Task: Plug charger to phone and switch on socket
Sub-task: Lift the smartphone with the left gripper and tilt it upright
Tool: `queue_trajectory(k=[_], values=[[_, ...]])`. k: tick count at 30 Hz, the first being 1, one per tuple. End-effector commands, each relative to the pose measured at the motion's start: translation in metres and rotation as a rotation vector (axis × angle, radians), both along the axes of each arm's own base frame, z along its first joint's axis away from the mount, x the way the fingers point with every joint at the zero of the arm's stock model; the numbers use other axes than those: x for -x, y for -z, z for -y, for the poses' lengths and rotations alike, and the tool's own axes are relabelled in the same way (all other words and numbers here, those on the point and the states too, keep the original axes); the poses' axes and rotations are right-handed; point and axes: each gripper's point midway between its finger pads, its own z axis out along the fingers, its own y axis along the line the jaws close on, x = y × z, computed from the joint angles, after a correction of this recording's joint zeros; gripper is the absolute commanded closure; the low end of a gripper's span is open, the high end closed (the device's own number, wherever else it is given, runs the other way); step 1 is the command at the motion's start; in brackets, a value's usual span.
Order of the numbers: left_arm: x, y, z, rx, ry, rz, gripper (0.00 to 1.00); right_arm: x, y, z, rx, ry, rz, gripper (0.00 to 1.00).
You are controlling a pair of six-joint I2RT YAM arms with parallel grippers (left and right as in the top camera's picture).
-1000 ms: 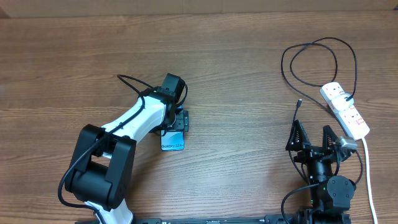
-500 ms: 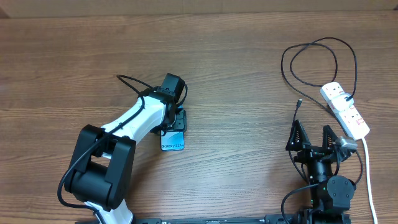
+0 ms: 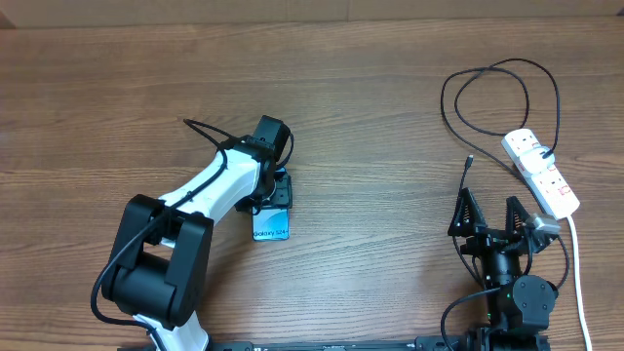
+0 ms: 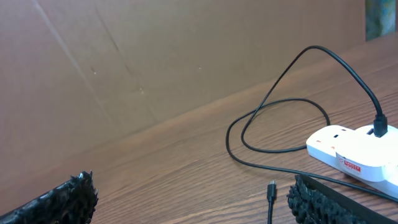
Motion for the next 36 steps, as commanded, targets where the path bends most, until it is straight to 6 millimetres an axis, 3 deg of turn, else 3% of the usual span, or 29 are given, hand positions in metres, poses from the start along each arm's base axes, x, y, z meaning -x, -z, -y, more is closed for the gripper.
queue_trajectory(k=[1,8,18,25,36], values=[[-0.001,-0.001,0.013,0.06,-0.009,-0.033,0.49,0.0,0.002,0.001,0.012,0.007,0.003,0.0],[-0.009,-0.023,0.025,0.103,-0.005,-0.043,0.51,0.0,0.002,0.001,0.012,0.007,0.003,0.0],[-0.012,-0.071,0.046,0.202,0.004,-0.095,0.55,0.0,0.002,0.001,0.012,0.007,0.003,0.0],[-0.002,-0.105,0.047,0.205,-0.001,-0.154,0.55,0.0,0.002,0.001,0.012,0.007,0.003,0.0],[0.018,-0.134,0.042,0.187,-0.011,-0.241,0.57,0.0,0.002,0.001,0.012,0.007,0.003,0.0]])
